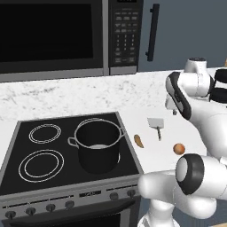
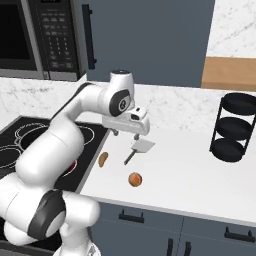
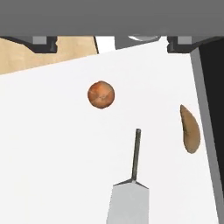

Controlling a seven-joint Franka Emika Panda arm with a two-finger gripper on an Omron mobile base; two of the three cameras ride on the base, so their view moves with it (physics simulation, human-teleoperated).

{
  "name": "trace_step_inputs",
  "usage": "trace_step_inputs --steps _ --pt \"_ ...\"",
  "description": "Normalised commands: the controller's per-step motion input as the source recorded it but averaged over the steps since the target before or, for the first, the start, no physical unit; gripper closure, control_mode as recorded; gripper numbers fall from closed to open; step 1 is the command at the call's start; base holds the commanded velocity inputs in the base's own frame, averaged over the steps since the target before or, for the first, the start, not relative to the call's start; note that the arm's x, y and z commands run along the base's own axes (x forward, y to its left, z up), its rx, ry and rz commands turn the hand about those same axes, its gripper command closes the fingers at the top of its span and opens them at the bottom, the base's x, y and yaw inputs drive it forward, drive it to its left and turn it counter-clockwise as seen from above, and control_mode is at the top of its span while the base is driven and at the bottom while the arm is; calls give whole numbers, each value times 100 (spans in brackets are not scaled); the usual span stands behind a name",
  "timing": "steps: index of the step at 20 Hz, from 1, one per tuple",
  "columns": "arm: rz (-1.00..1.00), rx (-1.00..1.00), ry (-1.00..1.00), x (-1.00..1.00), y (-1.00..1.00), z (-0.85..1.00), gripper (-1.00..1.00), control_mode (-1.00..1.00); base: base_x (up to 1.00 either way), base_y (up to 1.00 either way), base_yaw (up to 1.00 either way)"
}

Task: Put the sweet potato and onion in the pot. Retrieve the spatula and lightly stir the vegetables in the pot.

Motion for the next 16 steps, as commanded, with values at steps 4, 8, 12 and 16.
trace_step_inputs --steps 4,8,12,16 --pt "-11 0 19 0 -36 -63 -100 -100 0 0 0" --pt "-3 0 13 0 -1 -61 -100 -100 0 0 0" --pt "0 0 3 0 0 -55 -100 -100 0 0 0" --pt "0 0 0 0 0 -47 -100 -100 0 0 0"
